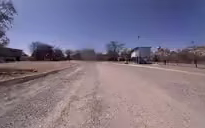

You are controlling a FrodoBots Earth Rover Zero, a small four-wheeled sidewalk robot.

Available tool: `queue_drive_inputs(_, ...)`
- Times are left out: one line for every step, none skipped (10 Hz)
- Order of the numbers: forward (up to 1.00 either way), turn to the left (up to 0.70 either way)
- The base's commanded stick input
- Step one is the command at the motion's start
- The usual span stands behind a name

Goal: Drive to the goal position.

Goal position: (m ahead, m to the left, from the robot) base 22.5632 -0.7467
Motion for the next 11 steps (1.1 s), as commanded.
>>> queue_drive_inputs(1.00,0.00)
queue_drive_inputs(1.00,0.00)
queue_drive_inputs(1.00,0.00)
queue_drive_inputs(1.00,0.00)
queue_drive_inputs(1.00,0.00)
queue_drive_inputs(1.00,0.00)
queue_drive_inputs(1.00,0.00)
queue_drive_inputs(1.00,0.00)
queue_drive_inputs(1.00,0.00)
queue_drive_inputs(1.00,0.00)
queue_drive_inputs(1.00,0.00)
